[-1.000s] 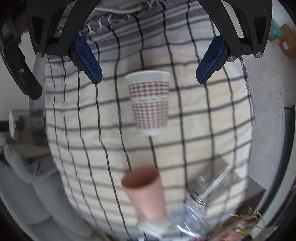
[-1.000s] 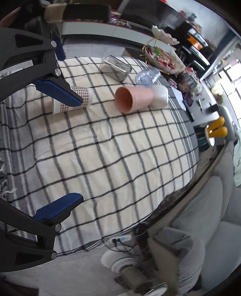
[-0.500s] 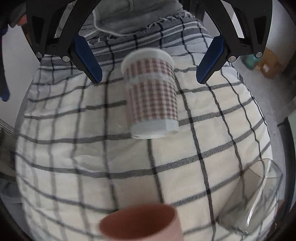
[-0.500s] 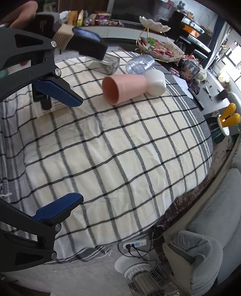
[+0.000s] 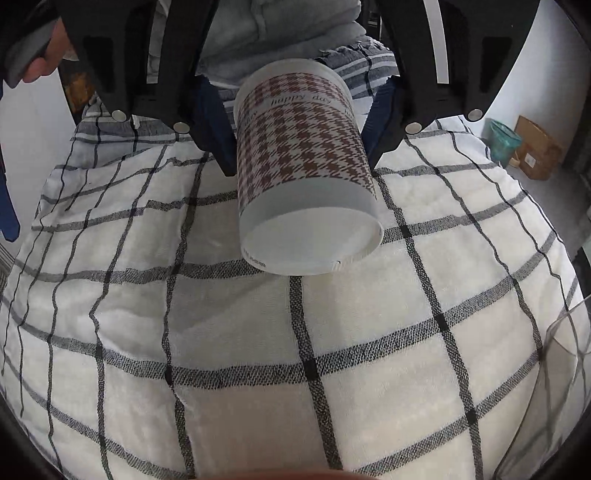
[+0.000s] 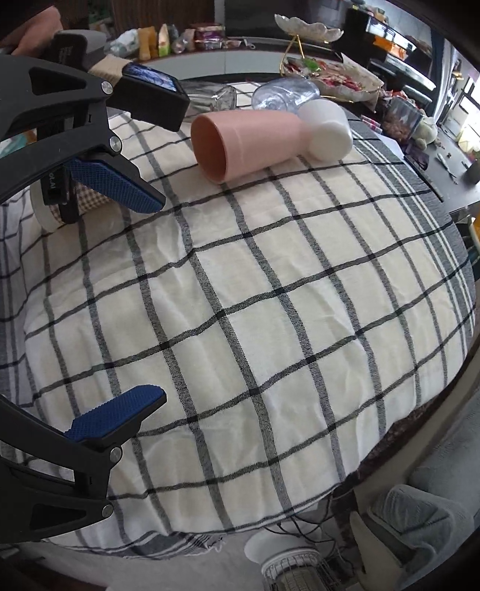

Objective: Flip cup upside down
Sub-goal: 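Carry the paper cup in the left tool back over the table, rim down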

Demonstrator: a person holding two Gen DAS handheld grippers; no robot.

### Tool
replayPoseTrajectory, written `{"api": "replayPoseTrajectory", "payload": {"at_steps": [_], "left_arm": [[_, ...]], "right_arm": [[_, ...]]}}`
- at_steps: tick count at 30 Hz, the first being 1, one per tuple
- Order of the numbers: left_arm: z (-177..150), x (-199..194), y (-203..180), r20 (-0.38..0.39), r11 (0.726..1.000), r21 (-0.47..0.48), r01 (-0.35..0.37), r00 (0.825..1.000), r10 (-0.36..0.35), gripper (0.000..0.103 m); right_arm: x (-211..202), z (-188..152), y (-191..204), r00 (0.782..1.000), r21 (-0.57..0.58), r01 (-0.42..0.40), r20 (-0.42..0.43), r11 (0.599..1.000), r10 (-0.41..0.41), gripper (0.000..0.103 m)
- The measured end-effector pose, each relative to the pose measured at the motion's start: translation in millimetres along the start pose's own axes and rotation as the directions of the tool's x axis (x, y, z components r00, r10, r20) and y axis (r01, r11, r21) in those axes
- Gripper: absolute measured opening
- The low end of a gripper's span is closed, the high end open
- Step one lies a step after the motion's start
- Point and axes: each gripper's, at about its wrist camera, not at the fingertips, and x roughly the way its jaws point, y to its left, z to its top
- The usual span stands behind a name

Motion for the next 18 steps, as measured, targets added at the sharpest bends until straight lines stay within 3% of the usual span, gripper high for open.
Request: {"api": "replayPoseTrajectory", "payload": {"at_steps": [7,12,15,18], "left_arm": [[-13,-16,-2,0.085,1.0,0.023,-0.018,0.996,0.016,0.062],[-40,-32,-7,0.212,1.0,0.015,-0.023,0.977,0.019,0.061],[-62,-47,-5,0.35,0.999,0.001,-0.039,0.936,0.036,0.061],[-84,-63,1,0.513,0.999,-0.016,-0.031,0.858,0.035,0.062]], "right_arm": [[0,-4,-1,1.0,-0.004,-0.005,0.002,1.0,0.005,0.095],[-12,-12,0,1.0,-0.016,-0.013,0.028,1.0,0.014,0.094],[-23,-18,3,0.998,-0.029,-0.014,0.057,0.999,0.016,0.094],[-33,-25,5,0.995,-0.044,-0.02,0.092,0.999,0.024,0.094]]}}
